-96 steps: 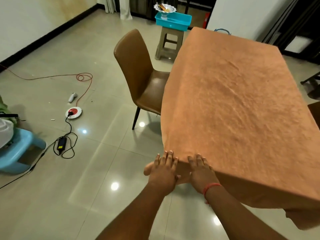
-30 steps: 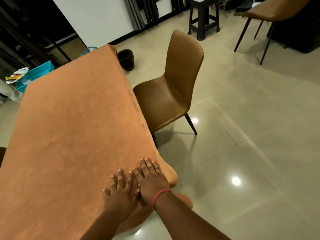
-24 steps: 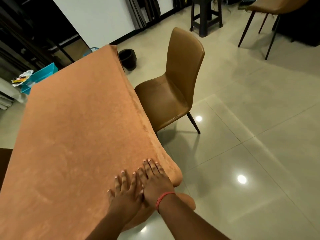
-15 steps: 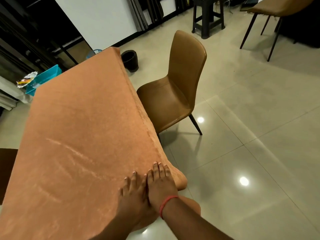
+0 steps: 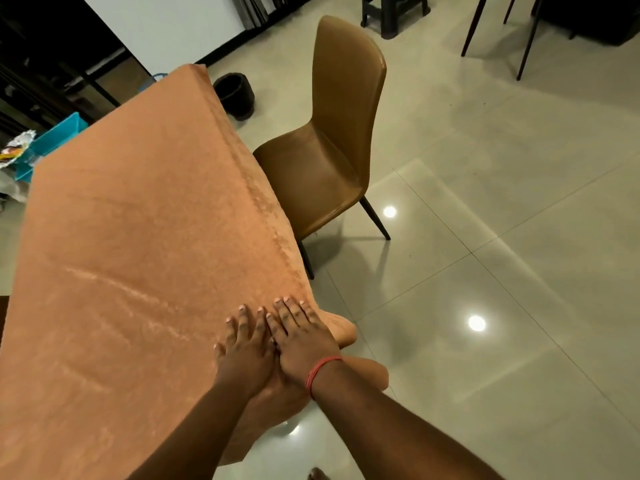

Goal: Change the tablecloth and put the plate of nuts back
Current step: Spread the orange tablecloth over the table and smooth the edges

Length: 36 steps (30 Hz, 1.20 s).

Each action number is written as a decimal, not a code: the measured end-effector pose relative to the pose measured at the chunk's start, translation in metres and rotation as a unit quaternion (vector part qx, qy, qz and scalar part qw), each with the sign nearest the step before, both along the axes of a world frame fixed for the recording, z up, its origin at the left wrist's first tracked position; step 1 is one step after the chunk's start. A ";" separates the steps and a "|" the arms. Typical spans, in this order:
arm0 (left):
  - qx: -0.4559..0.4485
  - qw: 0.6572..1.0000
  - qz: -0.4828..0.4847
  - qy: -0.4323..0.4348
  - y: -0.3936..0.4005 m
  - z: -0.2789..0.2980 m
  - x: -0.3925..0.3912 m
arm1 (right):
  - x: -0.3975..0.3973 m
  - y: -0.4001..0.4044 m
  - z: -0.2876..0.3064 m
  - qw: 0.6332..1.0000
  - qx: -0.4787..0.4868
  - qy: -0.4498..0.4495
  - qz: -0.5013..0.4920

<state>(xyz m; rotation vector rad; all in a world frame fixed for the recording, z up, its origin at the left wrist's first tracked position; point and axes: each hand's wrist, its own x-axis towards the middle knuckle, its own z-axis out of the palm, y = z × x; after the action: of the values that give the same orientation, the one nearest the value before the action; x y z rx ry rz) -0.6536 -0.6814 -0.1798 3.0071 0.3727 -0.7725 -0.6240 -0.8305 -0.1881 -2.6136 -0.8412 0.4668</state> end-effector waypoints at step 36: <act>-0.045 0.978 0.201 -0.020 0.277 0.040 -0.250 | -0.126 0.231 0.058 0.979 -0.140 -0.007 0.148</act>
<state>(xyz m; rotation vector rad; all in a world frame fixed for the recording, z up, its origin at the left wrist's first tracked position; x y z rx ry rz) -0.9041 -0.4045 -0.1396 2.7202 0.8812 -0.6670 -0.7502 -0.5996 -0.1303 -2.7534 -1.2596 0.6909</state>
